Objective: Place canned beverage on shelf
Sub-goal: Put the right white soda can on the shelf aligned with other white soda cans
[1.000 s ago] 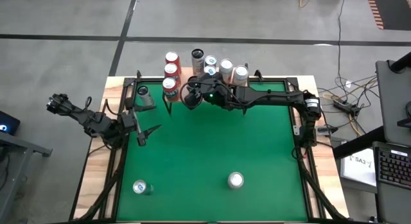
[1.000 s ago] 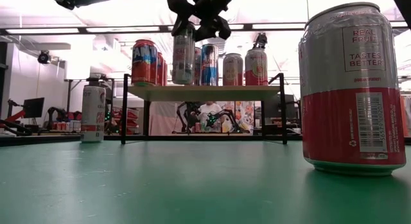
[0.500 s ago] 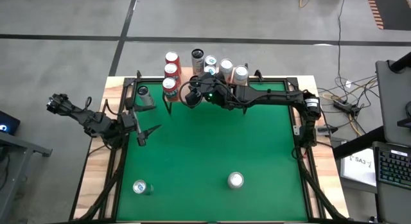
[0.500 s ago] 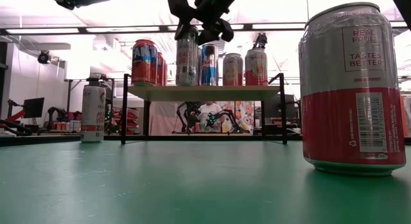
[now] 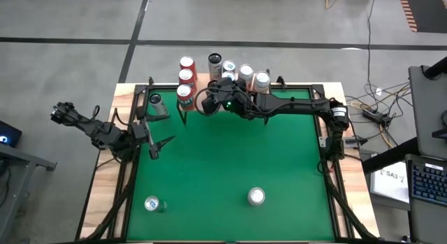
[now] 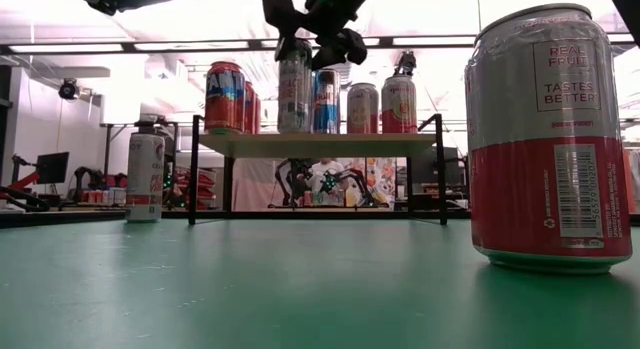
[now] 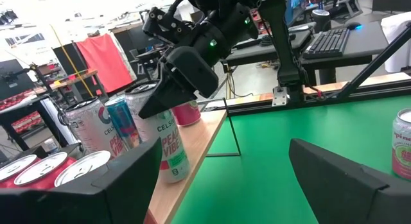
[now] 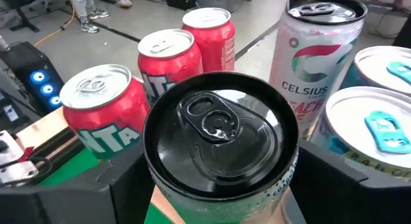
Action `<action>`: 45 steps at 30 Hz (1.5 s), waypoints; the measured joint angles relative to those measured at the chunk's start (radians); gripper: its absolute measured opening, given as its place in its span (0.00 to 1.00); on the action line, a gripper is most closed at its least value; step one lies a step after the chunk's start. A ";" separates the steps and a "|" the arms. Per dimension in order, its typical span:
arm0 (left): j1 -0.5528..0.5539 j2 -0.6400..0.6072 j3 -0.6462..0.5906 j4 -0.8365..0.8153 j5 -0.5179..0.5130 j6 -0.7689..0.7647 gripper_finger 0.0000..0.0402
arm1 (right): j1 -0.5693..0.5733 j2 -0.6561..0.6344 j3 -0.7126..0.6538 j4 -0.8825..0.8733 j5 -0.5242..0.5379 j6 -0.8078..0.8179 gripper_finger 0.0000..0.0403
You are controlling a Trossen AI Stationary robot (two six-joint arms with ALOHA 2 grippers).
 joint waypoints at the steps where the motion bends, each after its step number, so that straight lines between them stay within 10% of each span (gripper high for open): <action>1: 0.000 0.000 0.000 0.000 0.000 0.000 0.81 | 0.000 0.000 0.000 0.005 0.007 0.003 0.74; 30: 0.000 0.002 0.000 -0.010 0.001 -0.006 0.81 | 0.029 -0.091 0.000 0.007 0.000 -0.039 0.77; 45: 0.000 0.033 0.000 0.006 0.002 -0.034 0.81 | 0.112 -0.174 0.000 -0.069 -0.346 -0.317 0.54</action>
